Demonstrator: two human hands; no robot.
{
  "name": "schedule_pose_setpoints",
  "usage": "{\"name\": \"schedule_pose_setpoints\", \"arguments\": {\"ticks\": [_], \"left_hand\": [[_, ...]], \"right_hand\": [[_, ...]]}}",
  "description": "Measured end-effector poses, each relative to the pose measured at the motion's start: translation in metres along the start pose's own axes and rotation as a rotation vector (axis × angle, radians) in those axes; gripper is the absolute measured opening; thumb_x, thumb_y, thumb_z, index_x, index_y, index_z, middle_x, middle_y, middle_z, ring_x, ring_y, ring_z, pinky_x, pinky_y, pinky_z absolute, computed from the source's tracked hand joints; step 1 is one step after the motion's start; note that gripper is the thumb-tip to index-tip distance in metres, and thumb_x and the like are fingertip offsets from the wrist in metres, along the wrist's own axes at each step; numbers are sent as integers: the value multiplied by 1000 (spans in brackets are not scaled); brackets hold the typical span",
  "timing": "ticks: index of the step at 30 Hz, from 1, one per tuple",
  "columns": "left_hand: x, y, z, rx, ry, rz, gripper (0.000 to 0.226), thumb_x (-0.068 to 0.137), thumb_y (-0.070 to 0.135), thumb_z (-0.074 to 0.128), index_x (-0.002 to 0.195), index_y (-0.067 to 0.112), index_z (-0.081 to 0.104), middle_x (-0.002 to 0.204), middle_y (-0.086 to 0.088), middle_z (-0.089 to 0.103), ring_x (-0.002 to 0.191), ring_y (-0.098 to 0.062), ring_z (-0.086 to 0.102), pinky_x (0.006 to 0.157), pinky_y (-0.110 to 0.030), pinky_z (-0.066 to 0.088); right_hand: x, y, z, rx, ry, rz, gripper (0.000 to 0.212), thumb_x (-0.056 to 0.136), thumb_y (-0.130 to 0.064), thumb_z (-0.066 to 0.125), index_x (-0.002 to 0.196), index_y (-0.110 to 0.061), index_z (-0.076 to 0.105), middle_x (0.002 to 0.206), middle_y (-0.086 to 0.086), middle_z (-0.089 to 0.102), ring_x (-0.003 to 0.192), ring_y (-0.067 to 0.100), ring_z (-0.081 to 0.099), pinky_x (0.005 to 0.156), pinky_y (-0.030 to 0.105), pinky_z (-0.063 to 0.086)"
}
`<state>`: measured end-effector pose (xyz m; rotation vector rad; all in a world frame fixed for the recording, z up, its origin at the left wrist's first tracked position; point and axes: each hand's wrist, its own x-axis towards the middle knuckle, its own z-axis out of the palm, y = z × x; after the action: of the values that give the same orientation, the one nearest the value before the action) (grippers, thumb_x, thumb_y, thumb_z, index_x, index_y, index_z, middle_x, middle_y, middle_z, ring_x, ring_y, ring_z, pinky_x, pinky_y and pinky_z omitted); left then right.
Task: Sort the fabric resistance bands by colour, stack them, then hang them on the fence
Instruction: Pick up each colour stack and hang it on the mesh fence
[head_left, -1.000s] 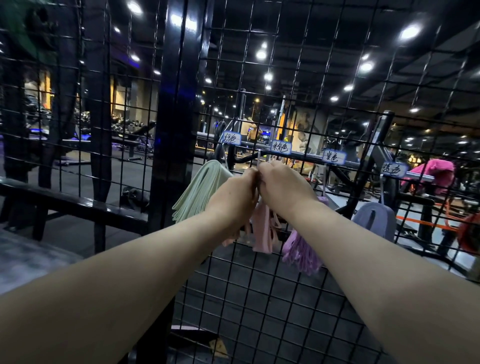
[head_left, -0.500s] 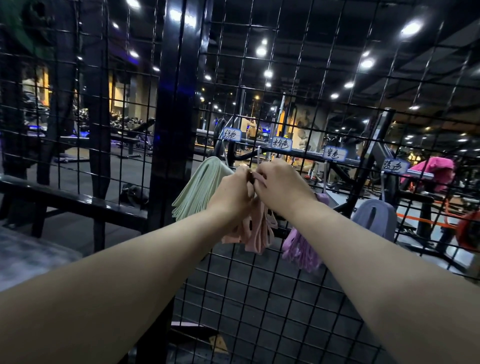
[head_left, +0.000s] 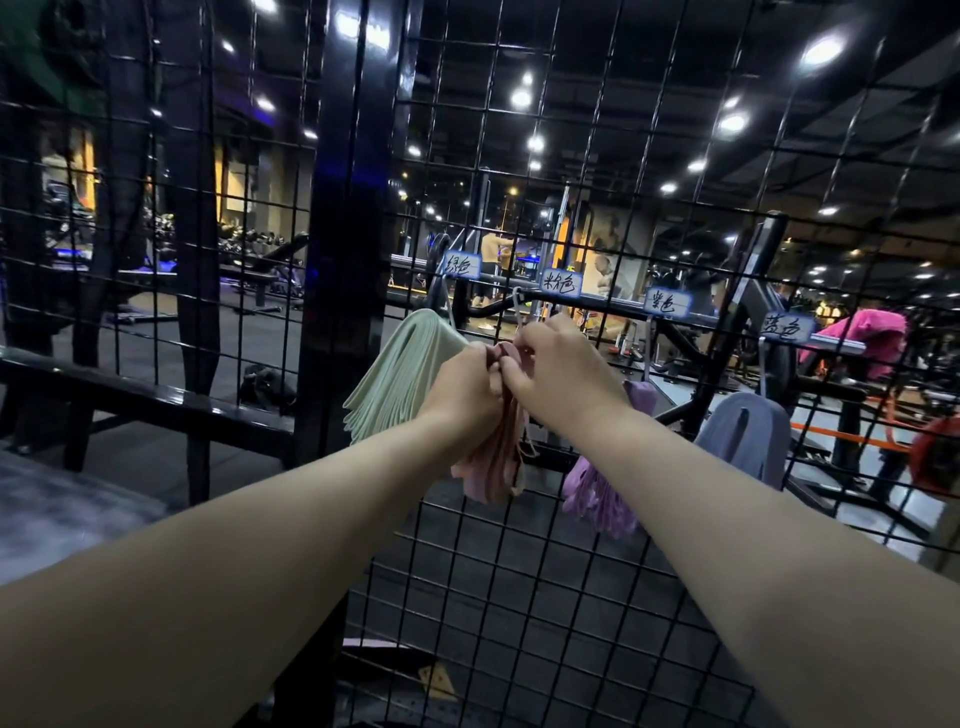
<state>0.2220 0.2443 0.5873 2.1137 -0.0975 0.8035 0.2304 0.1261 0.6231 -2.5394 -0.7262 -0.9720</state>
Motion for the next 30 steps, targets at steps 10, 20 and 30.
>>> {"name": "schedule_pose_setpoints", "arguments": {"ticks": [10, 20, 30], "left_hand": [[-24, -10, 8, -218, -60, -98, 19, 100, 20, 43, 112, 18, 57, 92, -4, 67, 80, -16, 65, 70, -34, 56], [-27, -13, 17, -622, -14, -261, 26, 104, 21, 37, 121, 14, 55, 108, -18, 68, 99, -33, 67, 91, -48, 55], [-31, -13, 21, -754, -48, -381, 28, 105, 15, 35, 123, 12, 56, 102, -15, 68, 93, -30, 68, 83, -45, 58]], "right_hand": [[-16, 1, 13, 424, -44, 262, 30, 96, -37, 57, 114, -16, 48, 117, 1, 44, 97, 15, 48, 83, 27, 35], [-33, 13, 15, 500, -117, 346, 27, 95, -41, 60, 109, -23, 45, 101, -7, 59, 101, 17, 61, 90, 40, 53], [-28, 5, 10, 297, -129, 355, 44, 86, -52, 65, 110, -17, 51, 109, 1, 58, 99, 21, 55, 77, 32, 43]]}}
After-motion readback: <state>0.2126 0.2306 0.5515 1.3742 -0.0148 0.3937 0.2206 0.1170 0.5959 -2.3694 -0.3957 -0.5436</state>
